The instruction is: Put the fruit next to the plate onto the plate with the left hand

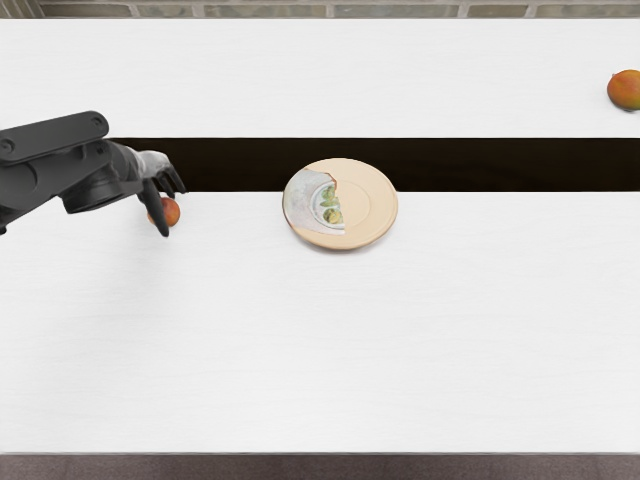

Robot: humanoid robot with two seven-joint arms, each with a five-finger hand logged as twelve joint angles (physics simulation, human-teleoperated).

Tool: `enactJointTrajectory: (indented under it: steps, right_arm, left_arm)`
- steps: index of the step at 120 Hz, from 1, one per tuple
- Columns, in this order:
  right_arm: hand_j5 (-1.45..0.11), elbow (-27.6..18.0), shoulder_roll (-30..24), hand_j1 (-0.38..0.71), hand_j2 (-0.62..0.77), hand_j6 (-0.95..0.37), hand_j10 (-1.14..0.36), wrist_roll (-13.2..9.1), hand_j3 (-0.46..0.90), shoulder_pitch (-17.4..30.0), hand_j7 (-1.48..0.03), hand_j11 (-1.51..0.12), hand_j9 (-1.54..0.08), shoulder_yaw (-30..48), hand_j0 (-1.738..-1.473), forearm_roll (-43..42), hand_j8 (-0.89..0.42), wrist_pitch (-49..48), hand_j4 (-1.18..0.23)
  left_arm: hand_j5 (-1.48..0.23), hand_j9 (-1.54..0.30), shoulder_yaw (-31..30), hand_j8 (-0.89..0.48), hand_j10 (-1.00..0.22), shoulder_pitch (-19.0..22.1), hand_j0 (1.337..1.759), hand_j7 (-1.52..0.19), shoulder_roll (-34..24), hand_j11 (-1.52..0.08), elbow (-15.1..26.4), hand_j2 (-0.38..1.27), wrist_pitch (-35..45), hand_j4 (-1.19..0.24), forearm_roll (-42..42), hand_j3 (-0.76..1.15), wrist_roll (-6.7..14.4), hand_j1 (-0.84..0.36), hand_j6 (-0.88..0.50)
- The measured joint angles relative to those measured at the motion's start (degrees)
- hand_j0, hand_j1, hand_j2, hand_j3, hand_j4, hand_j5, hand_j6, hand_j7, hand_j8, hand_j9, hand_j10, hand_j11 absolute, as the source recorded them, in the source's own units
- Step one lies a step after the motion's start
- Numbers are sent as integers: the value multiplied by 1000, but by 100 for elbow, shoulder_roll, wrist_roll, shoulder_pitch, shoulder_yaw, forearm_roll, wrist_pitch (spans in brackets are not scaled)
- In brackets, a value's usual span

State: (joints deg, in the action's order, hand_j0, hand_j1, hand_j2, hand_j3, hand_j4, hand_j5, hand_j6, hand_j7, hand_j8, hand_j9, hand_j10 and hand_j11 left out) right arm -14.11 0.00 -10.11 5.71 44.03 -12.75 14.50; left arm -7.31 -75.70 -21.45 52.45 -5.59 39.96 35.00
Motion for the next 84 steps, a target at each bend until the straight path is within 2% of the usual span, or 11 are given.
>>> enactJointTrajectory:
  steps: [38, 84]
  right_arm:
    - [0, -1, 0, -349, 0, 0, 0, 0, 0, 0, 0, 0, 0, -1, -1658, 0, 0, 1, 0]
    - [0, 4, 0, -349, 0, 0, 0, 0, 0, 0, 0, 0, 0, 0, -1658, 1, 0, 1, 0]
  left_arm:
    - [-644, -652, -167, -513, -504, 2, 1658, -649, 70, -652, -6, 105, 6, -509, 7, 0, 0, -247, -487]
    - [-778, -838, -290, -506, -616, 43, 1652, -817, 83, -839, -12, 194, 14, -650, 23, 0, -2, -228, -515]
